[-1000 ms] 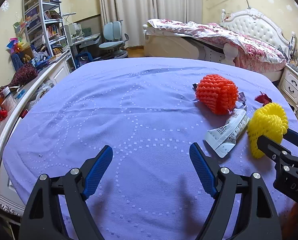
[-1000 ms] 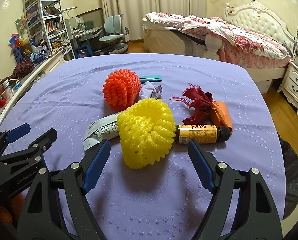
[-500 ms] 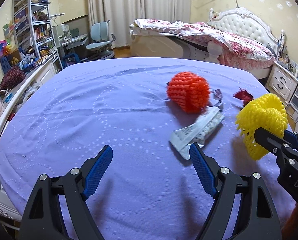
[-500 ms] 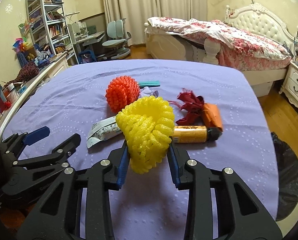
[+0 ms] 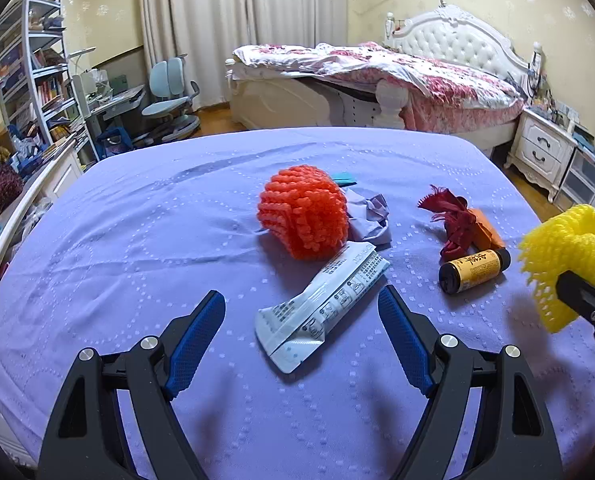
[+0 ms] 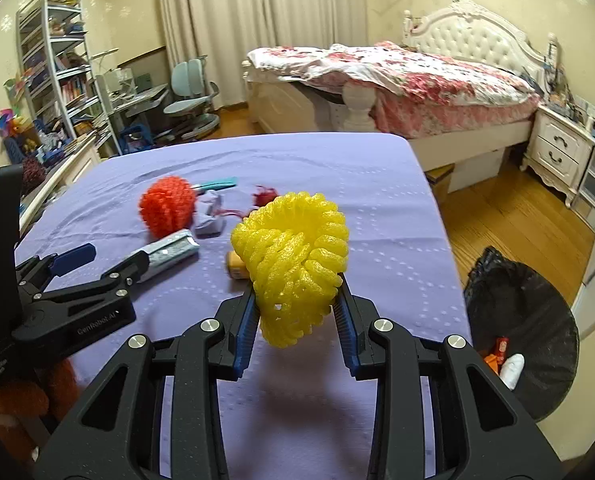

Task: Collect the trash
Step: 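Grasp the yellow mesh net with the right gripper while the left gripper approaches the white wrapper, then grasp the white snack wrapper with the left gripper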

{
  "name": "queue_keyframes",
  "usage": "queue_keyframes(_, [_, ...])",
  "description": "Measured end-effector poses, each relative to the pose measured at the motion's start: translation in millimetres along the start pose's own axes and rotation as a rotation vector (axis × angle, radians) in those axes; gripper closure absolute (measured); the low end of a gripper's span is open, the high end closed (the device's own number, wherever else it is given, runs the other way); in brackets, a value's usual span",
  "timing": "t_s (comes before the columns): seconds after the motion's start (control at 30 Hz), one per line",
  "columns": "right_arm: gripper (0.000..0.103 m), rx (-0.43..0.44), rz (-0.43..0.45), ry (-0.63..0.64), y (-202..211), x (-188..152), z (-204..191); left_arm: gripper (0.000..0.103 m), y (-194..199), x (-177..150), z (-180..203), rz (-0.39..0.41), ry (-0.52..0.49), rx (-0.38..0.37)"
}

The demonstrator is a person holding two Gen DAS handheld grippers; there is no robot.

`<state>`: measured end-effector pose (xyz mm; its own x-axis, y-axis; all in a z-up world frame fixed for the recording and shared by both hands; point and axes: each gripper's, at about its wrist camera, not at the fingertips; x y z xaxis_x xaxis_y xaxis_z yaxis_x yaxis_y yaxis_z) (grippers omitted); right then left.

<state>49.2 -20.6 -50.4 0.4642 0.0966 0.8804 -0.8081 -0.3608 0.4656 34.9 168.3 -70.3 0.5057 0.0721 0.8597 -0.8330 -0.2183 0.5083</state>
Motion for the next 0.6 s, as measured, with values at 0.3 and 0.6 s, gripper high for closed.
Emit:
queue_keyframes(0.3, [0.069, -0.029, -0.019, -0.047, -4.7, -5.9, 29.5, 0.052, -17.5, -8.5, 6.1, -0.084, -0.038, -0.049])
queue_keyframes(0.6, [0.069, -0.022, -0.033, -0.049, -5.9, -12.3, 31.0, 0.054, 2.2, -14.4, 10.1, -0.048, -0.062, -0.09])
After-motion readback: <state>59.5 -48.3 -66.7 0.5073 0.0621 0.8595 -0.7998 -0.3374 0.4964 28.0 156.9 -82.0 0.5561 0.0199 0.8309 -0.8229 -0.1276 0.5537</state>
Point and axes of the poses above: each gripper's, at about its wrist camera, not at the fingertips, and y roughly against the way its jaws point, z to its right, x to its top, and after that the axes turned 13 degrees about z, right-handed
